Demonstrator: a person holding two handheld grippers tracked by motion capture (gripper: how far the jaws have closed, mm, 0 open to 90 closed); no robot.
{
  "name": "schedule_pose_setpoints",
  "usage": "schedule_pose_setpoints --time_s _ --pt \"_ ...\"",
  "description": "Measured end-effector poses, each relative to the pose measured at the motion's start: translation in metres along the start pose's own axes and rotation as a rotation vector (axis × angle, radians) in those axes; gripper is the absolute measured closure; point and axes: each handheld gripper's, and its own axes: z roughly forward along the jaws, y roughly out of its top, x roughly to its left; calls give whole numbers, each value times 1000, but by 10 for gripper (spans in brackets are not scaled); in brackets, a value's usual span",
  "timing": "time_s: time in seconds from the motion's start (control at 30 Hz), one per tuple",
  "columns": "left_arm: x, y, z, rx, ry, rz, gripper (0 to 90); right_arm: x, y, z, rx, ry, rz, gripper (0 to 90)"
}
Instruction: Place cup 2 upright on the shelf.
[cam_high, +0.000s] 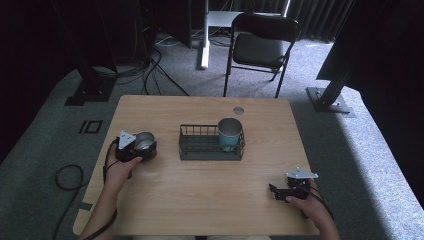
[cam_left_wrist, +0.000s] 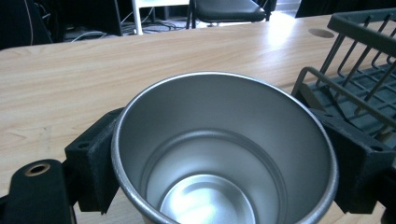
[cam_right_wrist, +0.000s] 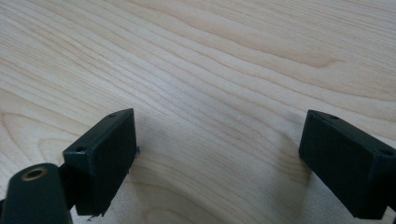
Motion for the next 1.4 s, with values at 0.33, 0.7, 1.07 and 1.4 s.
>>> schedule_pose_setpoints --time_s 0.33,0.7,1.07,1.4 --pt "-8 28 -10 -34 -12 11 142 0 0 0 0 0 -1 108" --pt "-23 61 -16 -68 -46 45 142 0 0 0 0 0 0 108" --pt "-42 83 -11 -85 -108 57 142 0 0 0 0 0 0 108" --pt "-64 106 -6 -100 -166 90 142 0 0 0 0 0 0 108"
